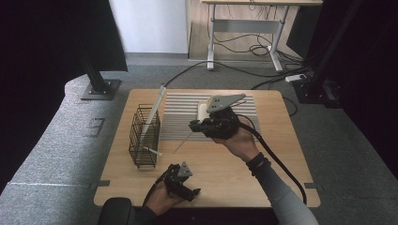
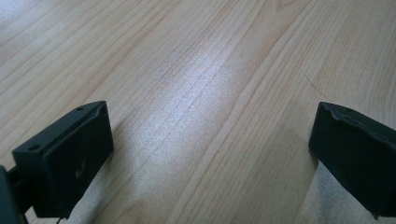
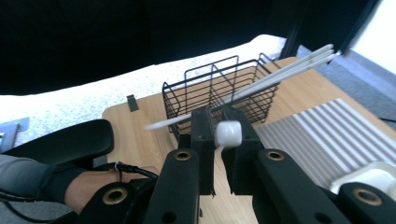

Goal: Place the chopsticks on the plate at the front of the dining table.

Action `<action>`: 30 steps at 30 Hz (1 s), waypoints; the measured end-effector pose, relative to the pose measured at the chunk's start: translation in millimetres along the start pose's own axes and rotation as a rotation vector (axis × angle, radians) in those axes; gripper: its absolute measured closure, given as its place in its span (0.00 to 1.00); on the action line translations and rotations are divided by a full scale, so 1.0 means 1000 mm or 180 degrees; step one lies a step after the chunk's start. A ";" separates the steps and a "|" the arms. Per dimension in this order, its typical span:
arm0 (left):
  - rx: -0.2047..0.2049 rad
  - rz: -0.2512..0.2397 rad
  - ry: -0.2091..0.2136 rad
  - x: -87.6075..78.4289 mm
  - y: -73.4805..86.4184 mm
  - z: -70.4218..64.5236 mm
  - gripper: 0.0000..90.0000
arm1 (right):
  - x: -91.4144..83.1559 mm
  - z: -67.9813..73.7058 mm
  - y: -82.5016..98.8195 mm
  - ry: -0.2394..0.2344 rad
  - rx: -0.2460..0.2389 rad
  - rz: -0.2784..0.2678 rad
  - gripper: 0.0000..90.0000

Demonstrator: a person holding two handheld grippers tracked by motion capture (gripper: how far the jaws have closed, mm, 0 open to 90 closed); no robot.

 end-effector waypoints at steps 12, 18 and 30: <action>0.0046 -0.0031 0.0036 0.000 -0.002 0.004 0.01 | -0.028 -0.009 0.024 0.0204 0.0069 -0.0070 0.92; 0.0115 -0.0034 0.0143 0.000 -0.004 0.009 0.02 | -0.035 -0.014 0.038 0.0283 0.0122 -0.0092 0.92; 0.0304 -0.0297 0.0093 -0.019 -0.032 0.019 0.12 | -0.034 -0.016 0.064 0.0325 0.0154 -0.0054 0.92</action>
Point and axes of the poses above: each handheld gripper's, and its own axes: x roughly forward along the jaws, y roughly out of its underside, z roughly to its left, the point moved 3 cm from there along x, roughly forward along the jaws, and after that the axes turned 15 degrees about z, right-handed, at the moved point
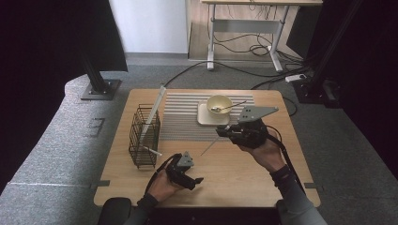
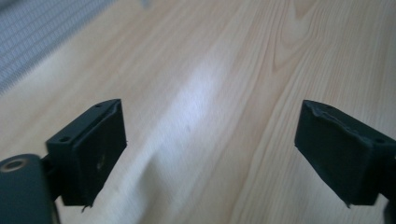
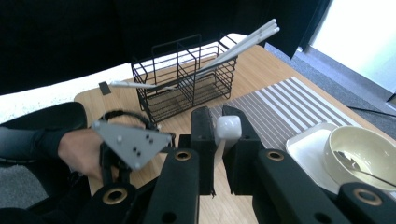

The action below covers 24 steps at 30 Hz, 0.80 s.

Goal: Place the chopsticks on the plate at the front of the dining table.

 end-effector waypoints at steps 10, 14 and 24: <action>0.0205 -0.0232 0.0081 -0.007 -0.032 0.006 0.28 | 0.005 0.005 0.012 -0.0062 0.0020 0.0035 0.92; 0.0270 -0.0283 0.0089 -0.007 -0.037 0.004 0.41 | 0.010 0.008 0.015 -0.0095 0.0022 0.0070 0.92; 0.0362 -0.0375 0.0097 -0.009 -0.038 0.000 0.88 | 0.019 0.013 0.016 -0.0168 0.0027 0.0141 0.92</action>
Point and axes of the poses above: each handheld gripper's, and its own axes: x roughly forward along the jaws, y roughly out of its underside, z roughly to its left, the point moved 3 cm from there along x, roughly forward along the jaws, and after that the axes turned 15 degrees about z, right-handed, at the moved point
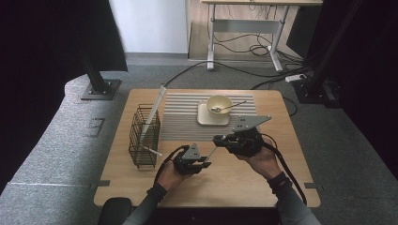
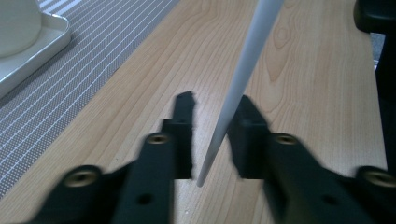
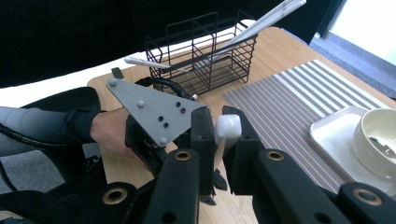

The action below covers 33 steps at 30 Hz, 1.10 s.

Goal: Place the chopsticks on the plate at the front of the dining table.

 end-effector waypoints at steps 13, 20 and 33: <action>0.0176 0.0060 -0.0102 0.000 0.000 -0.008 0.95 | 0.002 -0.008 0.000 0.0104 0.0105 -0.0002 0.83; 0.0103 0.0129 -0.0065 0.001 0.000 -0.009 0.95 | 0.013 -0.009 -0.001 0.0456 0.0179 0.0029 0.48; 0.0081 0.0119 -0.0033 -0.001 0.001 -0.010 0.95 | 0.026 -0.029 0.017 0.1086 0.0372 0.0100 0.19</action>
Point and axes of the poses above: each handheld gripper's, and its own axes: x roughly forward along the jaws, y roughly out of its underside, z roughly to its left, the point moved 3 cm from there along x, roughly forward along the jaws, and after that the axes turned 15 degrees about z, right-handed, at the moved point
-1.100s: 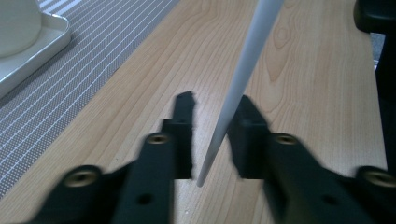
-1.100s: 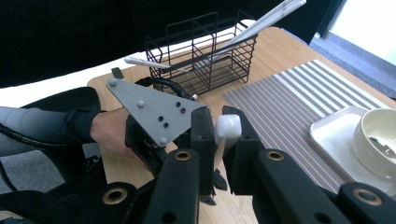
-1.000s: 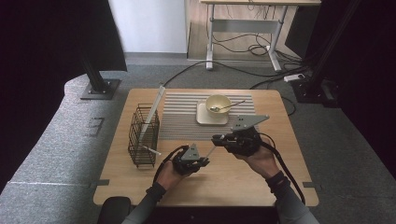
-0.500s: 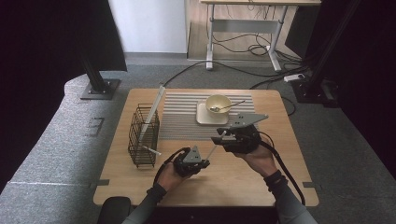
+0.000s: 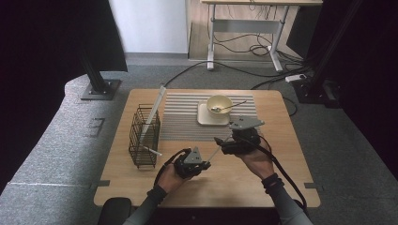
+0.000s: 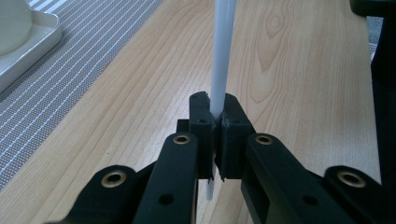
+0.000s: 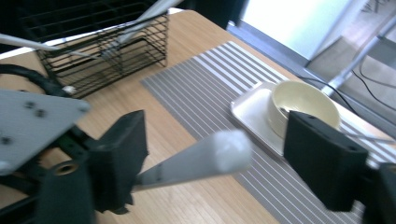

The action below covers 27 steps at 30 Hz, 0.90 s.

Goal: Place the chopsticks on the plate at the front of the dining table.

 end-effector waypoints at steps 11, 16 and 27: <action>-0.0027 -0.0095 0.0042 -0.002 0.000 0.000 0.95 | 0.006 -0.028 0.023 0.0137 0.0264 0.0019 0.09; -0.0069 -0.0147 0.0078 -0.005 0.002 0.003 0.95 | 0.013 -0.040 0.036 0.0180 0.0391 0.0006 0.09; -0.0081 -0.0107 0.0032 -0.006 0.002 0.004 0.95 | 0.028 -0.060 0.061 0.0342 0.0572 0.0088 0.11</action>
Point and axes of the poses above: each handheld gripper's, and its own axes: x roughly forward along the jaws, y roughly out of its underside, z roughly to its left, the point moved 3 cm from there along x, roughly forward along the jaws, and after that the axes turned 15 degrees about z, right-handed, at the moved point
